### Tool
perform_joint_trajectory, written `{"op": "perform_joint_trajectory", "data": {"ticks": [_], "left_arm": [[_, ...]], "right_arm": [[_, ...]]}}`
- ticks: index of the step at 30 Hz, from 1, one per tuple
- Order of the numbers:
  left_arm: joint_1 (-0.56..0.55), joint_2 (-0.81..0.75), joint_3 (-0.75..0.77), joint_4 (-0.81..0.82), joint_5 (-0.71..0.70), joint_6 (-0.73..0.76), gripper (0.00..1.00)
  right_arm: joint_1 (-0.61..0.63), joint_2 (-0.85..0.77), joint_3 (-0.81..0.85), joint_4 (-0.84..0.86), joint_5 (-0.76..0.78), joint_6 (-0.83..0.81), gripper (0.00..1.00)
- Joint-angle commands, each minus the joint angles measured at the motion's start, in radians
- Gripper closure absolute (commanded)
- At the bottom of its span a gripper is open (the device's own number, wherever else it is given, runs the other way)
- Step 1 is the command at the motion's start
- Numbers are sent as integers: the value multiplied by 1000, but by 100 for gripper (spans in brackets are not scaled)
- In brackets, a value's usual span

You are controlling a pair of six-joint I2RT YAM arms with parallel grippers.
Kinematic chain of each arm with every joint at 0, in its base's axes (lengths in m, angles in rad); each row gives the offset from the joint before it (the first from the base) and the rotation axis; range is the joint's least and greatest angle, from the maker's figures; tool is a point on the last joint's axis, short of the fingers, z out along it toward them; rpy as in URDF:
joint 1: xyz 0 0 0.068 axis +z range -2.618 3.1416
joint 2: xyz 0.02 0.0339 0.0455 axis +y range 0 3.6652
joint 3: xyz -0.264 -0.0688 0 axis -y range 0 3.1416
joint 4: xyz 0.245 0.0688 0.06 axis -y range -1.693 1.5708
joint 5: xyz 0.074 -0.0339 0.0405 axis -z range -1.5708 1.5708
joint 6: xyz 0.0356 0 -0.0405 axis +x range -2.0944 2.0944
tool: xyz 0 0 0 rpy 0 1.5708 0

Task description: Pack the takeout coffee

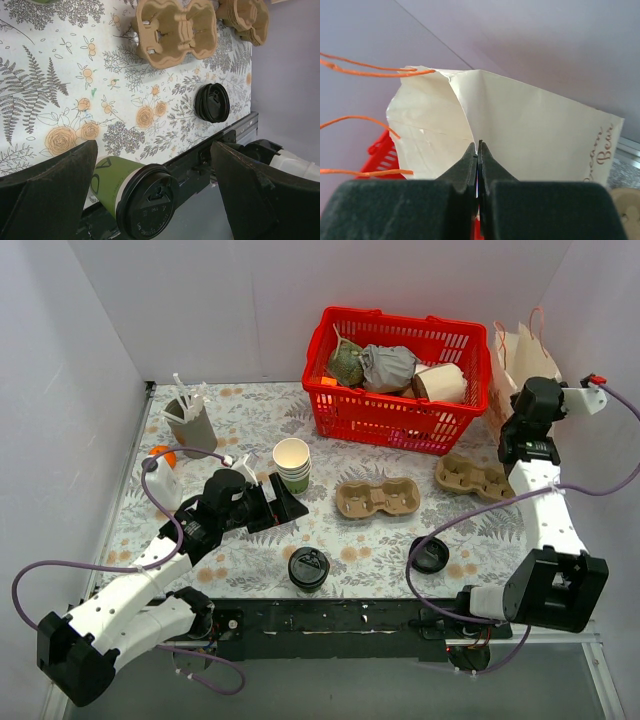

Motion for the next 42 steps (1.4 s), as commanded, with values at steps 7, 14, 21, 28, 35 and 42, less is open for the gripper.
{"op": "perform_joint_trajectory", "data": {"ticks": [7, 14, 21, 28, 35, 42], "left_arm": [[-1, -31, 43, -8, -13, 17, 2], [0, -53, 130, -108, -78, 52, 2], [0, -100, 239, -226, -180, 78, 2], [0, -105, 396, -359, -308, 118, 2], [-1, -117, 528, -396, -349, 169, 2], [-1, -148, 650, -543, -530, 184, 2]], "right_arm": [[110, -141, 127, 228, 3, -210, 99], [192, -175, 254, 201, -115, -370, 99], [241, -183, 384, 121, -348, -442, 99], [304, -75, 625, -87, -781, -479, 99], [546, 39, 745, -230, -939, -546, 99], [852, 122, 716, -151, -931, -565, 99]]}}
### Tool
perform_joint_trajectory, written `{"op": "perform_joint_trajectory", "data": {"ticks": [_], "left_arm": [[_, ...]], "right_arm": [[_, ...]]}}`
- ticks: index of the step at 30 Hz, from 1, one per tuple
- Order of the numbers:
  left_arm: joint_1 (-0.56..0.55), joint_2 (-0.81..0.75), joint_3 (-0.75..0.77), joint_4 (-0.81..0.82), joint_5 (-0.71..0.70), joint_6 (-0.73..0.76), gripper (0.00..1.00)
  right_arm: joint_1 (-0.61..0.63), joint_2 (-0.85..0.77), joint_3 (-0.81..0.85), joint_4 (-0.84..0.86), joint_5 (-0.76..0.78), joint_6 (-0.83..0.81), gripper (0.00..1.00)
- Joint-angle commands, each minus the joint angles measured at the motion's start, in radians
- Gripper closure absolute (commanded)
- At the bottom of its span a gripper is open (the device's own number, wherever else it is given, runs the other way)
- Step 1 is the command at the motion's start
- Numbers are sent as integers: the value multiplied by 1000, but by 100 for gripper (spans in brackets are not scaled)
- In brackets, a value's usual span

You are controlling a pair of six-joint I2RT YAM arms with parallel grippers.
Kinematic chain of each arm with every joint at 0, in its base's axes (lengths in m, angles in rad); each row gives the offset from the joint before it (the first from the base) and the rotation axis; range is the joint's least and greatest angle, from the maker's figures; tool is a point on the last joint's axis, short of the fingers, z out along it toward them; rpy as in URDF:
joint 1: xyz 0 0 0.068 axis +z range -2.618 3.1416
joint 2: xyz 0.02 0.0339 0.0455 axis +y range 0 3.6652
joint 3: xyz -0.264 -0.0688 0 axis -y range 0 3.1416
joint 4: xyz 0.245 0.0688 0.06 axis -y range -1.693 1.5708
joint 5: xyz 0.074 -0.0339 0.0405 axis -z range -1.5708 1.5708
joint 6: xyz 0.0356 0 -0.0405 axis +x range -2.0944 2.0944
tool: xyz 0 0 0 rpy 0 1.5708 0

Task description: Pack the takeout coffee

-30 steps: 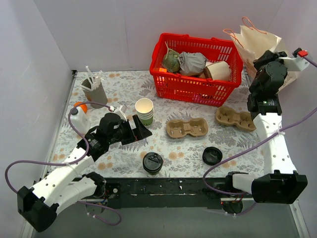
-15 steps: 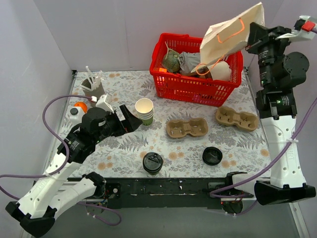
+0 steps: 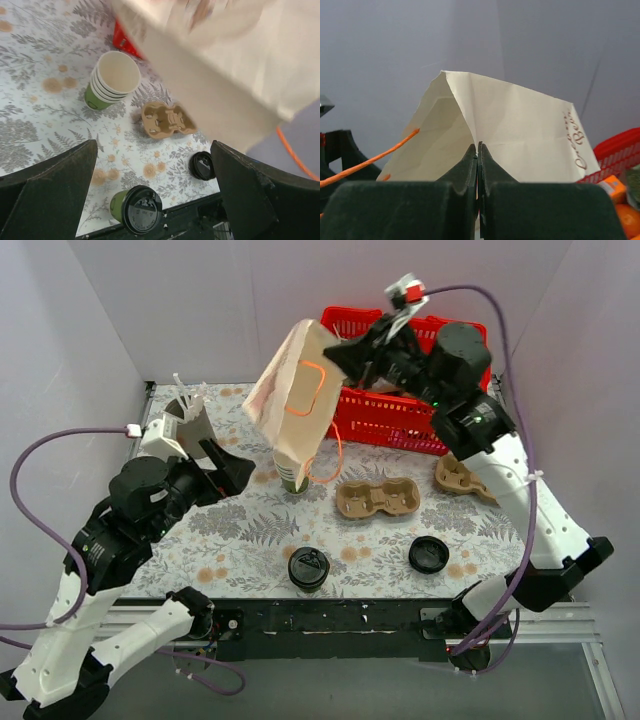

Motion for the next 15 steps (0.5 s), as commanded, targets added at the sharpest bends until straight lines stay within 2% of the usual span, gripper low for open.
{"op": "perform_joint_trajectory", "data": {"ticks": [1, 3, 8, 11, 15], "left_arm": [[-1, -23, 106, -141, -196, 36, 2], [-1, -23, 178, -214, -314, 33, 2], [0, -47, 279, -305, -454, 16, 2], [0, -79, 316, -325, -479, 8, 2], [0, -113, 327, -313, -444, 20, 2]], "right_arm": [[152, 48, -1, 71, -44, -30, 99], [216, 83, -1, 100, -62, -28, 99], [322, 224, 11, 132, -52, 4, 99], [359, 284, 12, 106, 1, 21, 99], [382, 309, -56, 88, 72, 87, 99]]}}
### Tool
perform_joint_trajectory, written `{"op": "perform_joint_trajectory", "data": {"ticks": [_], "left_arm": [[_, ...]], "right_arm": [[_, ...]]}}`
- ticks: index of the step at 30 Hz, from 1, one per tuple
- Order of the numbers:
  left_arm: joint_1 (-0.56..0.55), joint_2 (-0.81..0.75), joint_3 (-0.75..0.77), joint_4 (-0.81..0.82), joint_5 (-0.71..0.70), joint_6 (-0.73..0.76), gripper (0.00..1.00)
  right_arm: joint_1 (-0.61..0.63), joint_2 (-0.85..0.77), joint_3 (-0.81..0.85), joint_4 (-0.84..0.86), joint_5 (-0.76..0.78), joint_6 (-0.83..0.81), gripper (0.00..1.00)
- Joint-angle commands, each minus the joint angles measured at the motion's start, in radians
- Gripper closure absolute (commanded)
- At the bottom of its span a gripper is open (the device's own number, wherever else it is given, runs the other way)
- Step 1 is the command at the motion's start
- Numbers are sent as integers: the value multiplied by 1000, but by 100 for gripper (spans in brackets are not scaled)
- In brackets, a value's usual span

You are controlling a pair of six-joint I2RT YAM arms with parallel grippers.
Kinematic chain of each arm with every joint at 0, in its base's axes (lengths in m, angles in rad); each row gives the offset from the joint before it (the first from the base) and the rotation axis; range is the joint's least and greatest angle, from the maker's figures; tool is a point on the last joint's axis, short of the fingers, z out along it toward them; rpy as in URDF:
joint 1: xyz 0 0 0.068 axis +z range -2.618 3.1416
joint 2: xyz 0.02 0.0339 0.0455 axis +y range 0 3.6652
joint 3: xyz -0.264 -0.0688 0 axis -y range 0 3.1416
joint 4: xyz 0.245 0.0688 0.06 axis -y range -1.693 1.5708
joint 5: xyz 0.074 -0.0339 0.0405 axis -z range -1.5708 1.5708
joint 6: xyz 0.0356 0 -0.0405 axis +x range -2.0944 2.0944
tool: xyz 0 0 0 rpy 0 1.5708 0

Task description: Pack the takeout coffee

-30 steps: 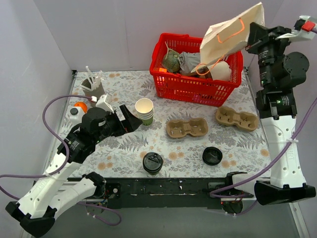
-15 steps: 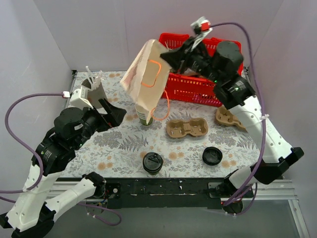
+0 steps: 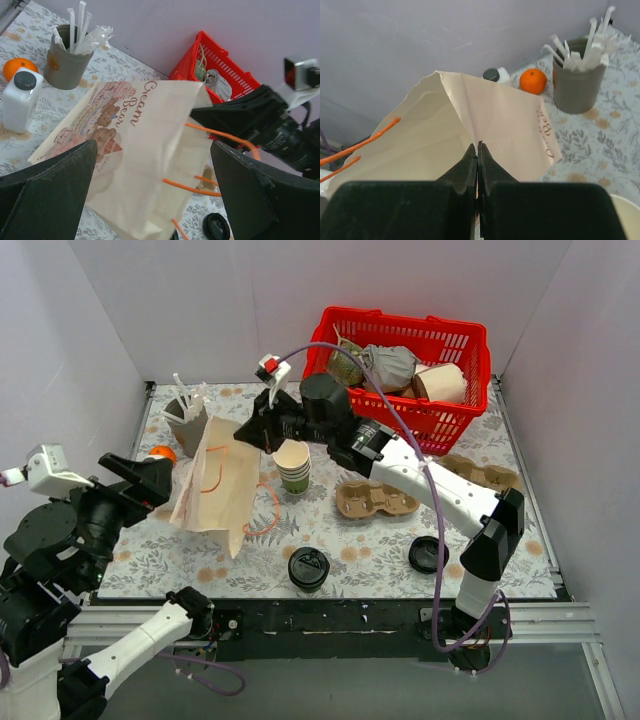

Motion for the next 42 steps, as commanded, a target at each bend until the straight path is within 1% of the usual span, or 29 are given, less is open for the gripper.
{"op": "perform_joint_trajectory", "data": {"ticks": [1, 2, 4, 7, 9, 14, 19, 21, 23, 25, 28, 30, 31, 33, 34, 35, 36, 38, 39, 41, 42], "left_arm": [[-1, -15, 22, -44, -12, 11, 2], [-1, -16, 19, -45, -2, 12, 2], [0, -9, -13, -44, 16, 16, 2], [0, 18, -55, -35, 50, 24, 2], [0, 34, -91, -19, 94, 36, 2], [-1, 57, -147, 19, 133, 62, 2], [0, 60, -159, 18, 85, 53, 2], [0, 60, -155, 15, 73, 44, 2], [0, 60, -153, 18, 59, 41, 2], [0, 52, -150, 22, 39, 25, 2], [-1, 47, -145, 19, 7, -5, 2], [-1, 52, -153, 12, -33, -21, 2], [-1, 55, -159, 8, -40, -24, 2], [-1, 63, -174, 2, -56, -44, 2], [-1, 72, -179, 2, -56, -47, 2], [0, 78, -184, -2, -59, -59, 2], [-1, 83, -182, -5, -71, -68, 2], [0, 98, -182, -18, -89, -91, 2], [0, 101, -187, -13, -114, -94, 2], [-1, 119, -191, -5, -132, -79, 2], [-1, 132, -181, -16, -163, -88, 2]], "right_arm": [[17, -10, -65, 43, 85, 85, 99], [20, -9, -102, 46, 95, 100, 99], [20, 12, -108, 38, 102, 111, 99], [19, 65, -76, -17, 140, 90, 99], [20, 89, -64, -25, 136, 79, 99], [3, 117, -36, -34, 115, 87, 99], [-29, 141, -35, -32, 82, 113, 99], [-41, 146, -36, -35, 55, 113, 97], [-52, 148, -38, -49, 47, 111, 94], [-59, 140, -38, -58, 56, 107, 91], [-75, 134, -12, -100, 93, 88, 91], [-87, 143, 37, -150, 101, 64, 89], [-92, 149, 65, -167, 96, 50, 77], [-96, 169, 140, -236, 73, 7, 67], [-96, 172, 159, -253, 67, -4, 57], [-96, 175, 171, -274, 53, -14, 53], [-98, 175, 198, -282, 47, -28, 47], [-102, 169, 222, -304, 41, -51, 40], [-107, 152, 226, -307, 41, -60, 31], [-124, 120, 205, -310, 52, -74, 25], [-133, 76, 184, -307, 53, -76, 18]]}}
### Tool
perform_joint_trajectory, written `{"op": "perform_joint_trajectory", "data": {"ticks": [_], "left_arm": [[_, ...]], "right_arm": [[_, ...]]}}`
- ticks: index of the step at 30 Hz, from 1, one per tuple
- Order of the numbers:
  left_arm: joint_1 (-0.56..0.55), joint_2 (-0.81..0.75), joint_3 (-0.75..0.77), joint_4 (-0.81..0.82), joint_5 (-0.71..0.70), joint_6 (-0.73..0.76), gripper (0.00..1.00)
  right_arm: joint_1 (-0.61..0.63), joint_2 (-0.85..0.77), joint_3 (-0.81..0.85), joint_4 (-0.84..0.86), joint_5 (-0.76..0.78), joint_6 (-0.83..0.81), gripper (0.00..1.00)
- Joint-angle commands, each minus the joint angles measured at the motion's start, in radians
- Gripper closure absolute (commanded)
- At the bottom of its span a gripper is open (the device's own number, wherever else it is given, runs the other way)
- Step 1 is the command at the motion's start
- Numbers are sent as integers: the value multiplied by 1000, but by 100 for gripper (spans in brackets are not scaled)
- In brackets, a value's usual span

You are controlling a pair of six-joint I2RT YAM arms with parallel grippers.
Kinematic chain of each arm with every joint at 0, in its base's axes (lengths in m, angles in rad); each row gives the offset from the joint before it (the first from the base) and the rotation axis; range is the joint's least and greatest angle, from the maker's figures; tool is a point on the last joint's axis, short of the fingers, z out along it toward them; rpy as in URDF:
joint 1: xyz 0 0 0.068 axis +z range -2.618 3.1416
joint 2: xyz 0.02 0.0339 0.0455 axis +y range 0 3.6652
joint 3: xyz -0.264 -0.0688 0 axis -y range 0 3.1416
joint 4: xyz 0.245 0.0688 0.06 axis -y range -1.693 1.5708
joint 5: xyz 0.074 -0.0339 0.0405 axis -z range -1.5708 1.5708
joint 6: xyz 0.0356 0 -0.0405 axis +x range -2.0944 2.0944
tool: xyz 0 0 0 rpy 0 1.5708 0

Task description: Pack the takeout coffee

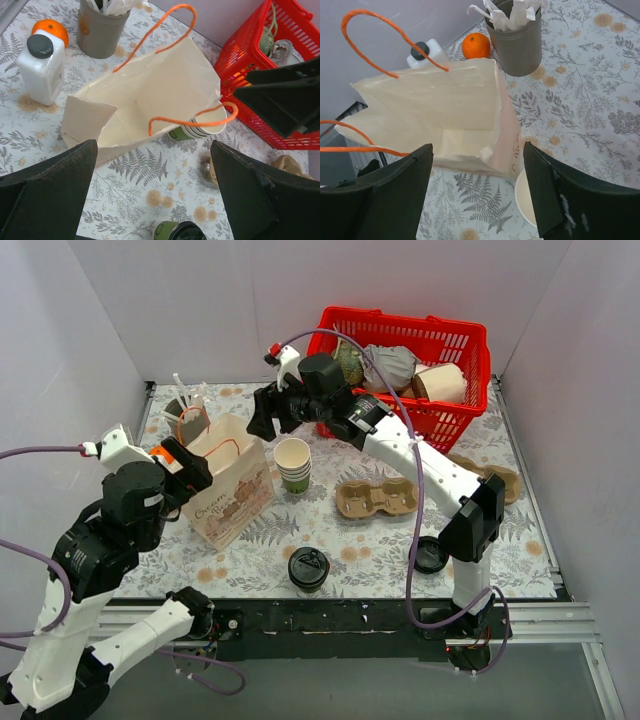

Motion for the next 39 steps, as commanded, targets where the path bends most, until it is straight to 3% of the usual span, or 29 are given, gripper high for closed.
{"op": "perform_joint_trajectory", "data": {"ticks": [1, 6, 11, 15, 18, 26, 29, 31, 39], "left_arm": [[-1, 52, 13, -32, -118, -31, 2], [0, 73, 53, -12, -175, -31, 2], [-1, 110, 99, 156, -7, 152, 2], [0, 242, 172, 143, 113, 279, 2], [0, 297, 218, 172, 54, 351, 2], [31, 360, 292, 182, 106, 540, 2], [117, 357, 226, 224, 191, 583, 2], [230, 354, 168, 254, 265, 601, 2], [468, 434, 157, 344, 536, 597, 2]], "right_arm": [[-38, -125, -73, -33, -9, -53, 17], [-122, -378, -413, 84, 83, -25, 8], [-170, -571, -695, 58, 241, -46, 6], [-214, -645, -884, 12, 285, -22, 6], [-242, -652, -941, 2, 284, 10, 6], [-248, -557, -1002, -4, 358, -7, 7], [-253, -517, -1007, 16, 338, -14, 7], [-254, -498, -1007, 19, 329, -14, 8], [-257, -478, -1056, 41, 341, -16, 9]]}}
